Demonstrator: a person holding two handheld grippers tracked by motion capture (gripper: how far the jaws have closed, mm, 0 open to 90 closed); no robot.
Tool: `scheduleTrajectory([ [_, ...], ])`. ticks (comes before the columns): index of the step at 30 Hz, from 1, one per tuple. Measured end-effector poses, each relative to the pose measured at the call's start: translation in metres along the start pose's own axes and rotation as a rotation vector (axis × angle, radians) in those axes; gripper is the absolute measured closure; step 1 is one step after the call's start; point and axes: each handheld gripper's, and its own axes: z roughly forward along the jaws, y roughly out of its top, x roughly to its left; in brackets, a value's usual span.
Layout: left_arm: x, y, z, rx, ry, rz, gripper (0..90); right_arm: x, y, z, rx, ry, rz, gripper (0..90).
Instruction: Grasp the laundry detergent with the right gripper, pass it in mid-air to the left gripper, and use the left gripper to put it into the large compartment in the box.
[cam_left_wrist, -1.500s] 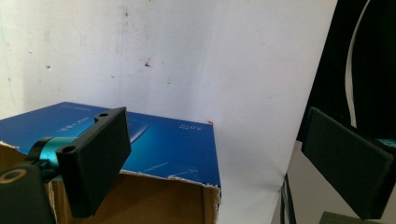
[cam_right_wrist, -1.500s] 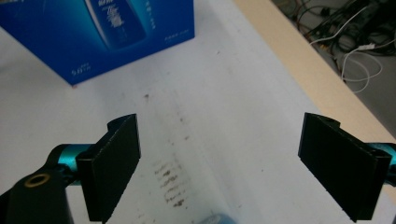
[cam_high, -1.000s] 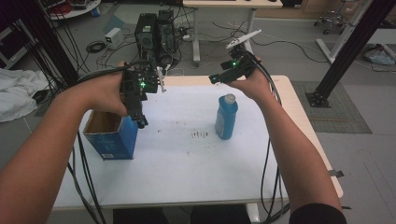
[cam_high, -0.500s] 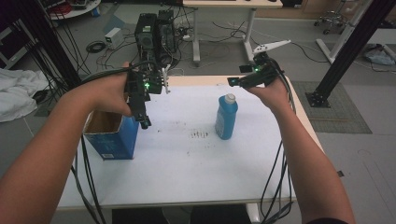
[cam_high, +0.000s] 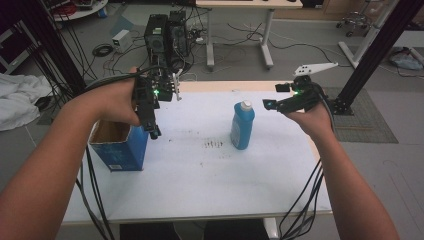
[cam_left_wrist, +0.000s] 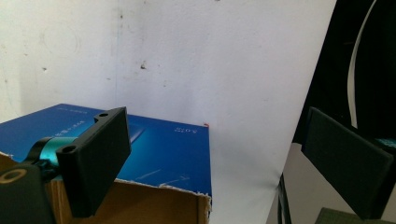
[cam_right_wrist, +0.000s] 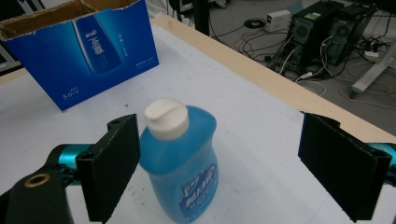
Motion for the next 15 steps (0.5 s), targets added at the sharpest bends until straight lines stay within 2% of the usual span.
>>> scheduleTrajectory([
  [5,0.001,0.002,0.003,0.012,0.001,-0.001,8.2,0.006,-0.013,-0.001,0.012,0.01,-0.004,12.1],
  [15,0.0,0.003,0.006,0.017,-0.002,-0.004,8.2,0.022,-0.028,0.019,0.068,0.042,-0.032,12.1],
])
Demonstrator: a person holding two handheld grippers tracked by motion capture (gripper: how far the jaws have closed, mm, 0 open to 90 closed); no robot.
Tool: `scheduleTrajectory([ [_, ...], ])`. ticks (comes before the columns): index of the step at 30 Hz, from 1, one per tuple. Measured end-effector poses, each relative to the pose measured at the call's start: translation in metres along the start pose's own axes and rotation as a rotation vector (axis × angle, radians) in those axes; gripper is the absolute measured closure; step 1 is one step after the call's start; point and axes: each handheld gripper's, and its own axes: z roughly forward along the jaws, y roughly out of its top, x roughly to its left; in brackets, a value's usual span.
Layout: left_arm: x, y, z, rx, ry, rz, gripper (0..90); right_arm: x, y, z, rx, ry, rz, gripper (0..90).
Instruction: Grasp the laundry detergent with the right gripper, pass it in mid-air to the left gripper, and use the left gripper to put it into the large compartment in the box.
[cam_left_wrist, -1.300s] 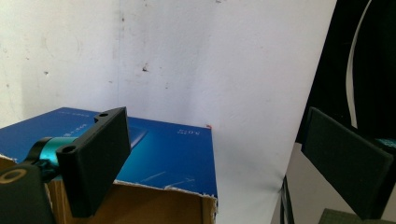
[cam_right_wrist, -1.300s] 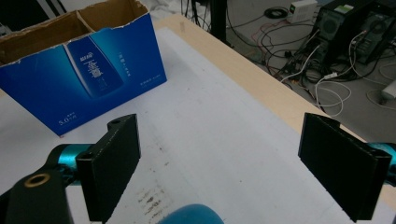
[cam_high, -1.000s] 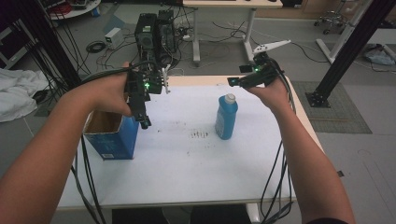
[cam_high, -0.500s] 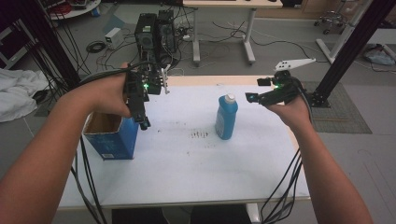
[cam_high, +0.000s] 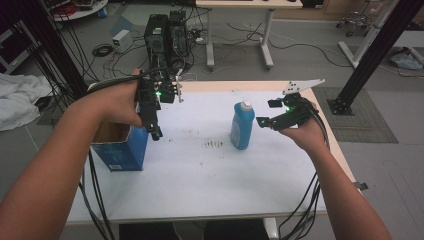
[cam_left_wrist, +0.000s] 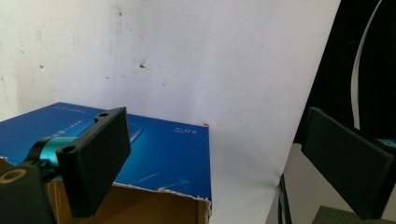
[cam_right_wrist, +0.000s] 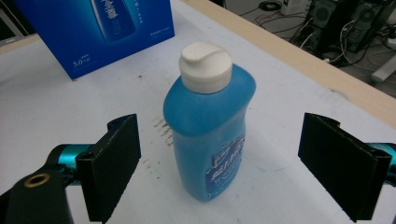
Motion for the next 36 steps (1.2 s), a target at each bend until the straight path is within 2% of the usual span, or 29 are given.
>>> scheduleTrajectory([
  [4,0.001,-0.001,0.0,0.002,0.002,0.003,8.2,0.002,-0.003,0.004,0.02,-0.007,-0.011,12.1],
  [14,0.001,-0.003,-0.001,-0.005,0.008,-0.006,8.2,0.008,-0.014,0.016,0.074,0.009,-0.002,12.1],
  [20,0.0,-0.001,-0.001,-0.003,0.009,-0.002,8.2,0.012,-0.021,0.024,0.11,-0.003,0.013,12.1],
  [28,0.0,-0.003,0.001,-0.008,0.011,-0.003,8.2,0.013,-0.033,0.028,0.118,-0.006,0.031,12.1],
  [36,0.001,-0.005,0.003,-0.012,0.009,-0.008,8.2,0.018,-0.046,0.039,0.144,-0.028,0.034,12.1],
])
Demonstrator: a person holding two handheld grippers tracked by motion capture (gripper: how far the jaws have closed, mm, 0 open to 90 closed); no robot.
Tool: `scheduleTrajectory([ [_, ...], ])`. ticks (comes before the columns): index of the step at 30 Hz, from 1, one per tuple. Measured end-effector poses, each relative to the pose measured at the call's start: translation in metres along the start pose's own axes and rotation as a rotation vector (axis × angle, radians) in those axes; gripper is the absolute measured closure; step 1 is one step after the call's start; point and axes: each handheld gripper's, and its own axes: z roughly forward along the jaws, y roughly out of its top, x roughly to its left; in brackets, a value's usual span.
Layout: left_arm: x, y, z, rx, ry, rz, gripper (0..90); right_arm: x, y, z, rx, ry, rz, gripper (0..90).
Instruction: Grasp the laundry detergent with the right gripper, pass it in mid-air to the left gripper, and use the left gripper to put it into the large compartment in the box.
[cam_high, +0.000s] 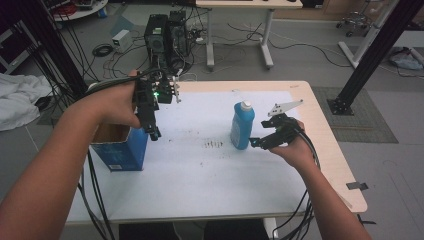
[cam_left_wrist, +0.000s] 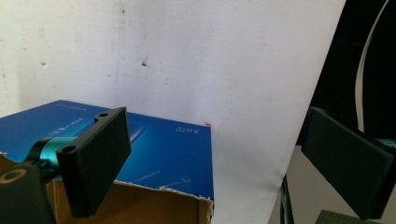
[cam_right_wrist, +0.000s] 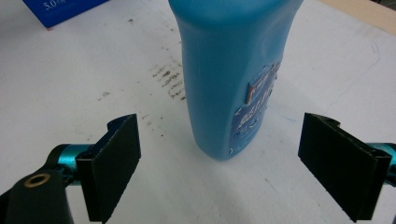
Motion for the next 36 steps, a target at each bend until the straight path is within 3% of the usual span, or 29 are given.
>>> scheduleTrajectory([
  [14,-0.002,-0.002,-0.001,-0.006,0.008,0.0,8.2,0.011,-0.014,0.023,0.0,-0.053,0.045,12.1],
  [36,-0.004,-0.008,-0.002,-0.013,0.012,-0.009,8.2,0.031,-0.025,0.047,-0.086,-0.191,0.156,12.1],
])
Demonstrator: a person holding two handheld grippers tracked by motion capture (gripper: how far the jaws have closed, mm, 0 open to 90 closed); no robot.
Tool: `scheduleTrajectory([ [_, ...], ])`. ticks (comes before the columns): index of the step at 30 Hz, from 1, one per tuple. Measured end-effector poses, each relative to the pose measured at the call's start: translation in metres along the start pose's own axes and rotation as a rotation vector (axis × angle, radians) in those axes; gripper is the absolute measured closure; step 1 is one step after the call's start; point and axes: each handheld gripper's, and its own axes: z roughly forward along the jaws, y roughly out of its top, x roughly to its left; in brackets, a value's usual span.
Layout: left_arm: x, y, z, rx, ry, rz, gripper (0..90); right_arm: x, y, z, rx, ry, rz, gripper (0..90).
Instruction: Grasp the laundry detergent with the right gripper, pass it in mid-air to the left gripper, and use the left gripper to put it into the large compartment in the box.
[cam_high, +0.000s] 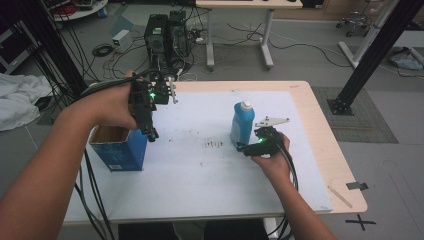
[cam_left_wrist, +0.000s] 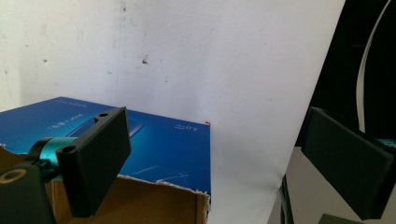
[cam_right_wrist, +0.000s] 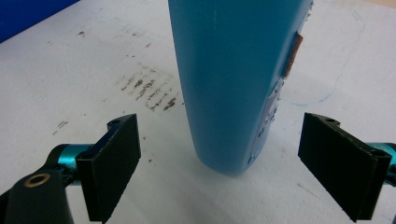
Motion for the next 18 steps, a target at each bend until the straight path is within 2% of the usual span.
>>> scheduleTrajectory([
  [6,-0.001,-0.002,-0.001,-0.006,0.003,-0.001,8.2,0.006,0.001,0.003,-0.04,-0.043,0.04,12.1],
  [8,-0.001,-0.002,-0.001,-0.007,0.004,-0.002,8.2,0.007,0.001,0.005,-0.046,-0.054,0.039,12.1],
  [9,-0.002,-0.003,-0.002,-0.009,0.005,0.0,8.2,0.009,0.002,0.007,-0.052,-0.076,0.047,12.1],
  [18,-0.004,-0.009,-0.004,-0.012,0.008,-0.008,8.2,0.014,0.002,0.015,-0.084,-0.12,0.081,12.1],
])
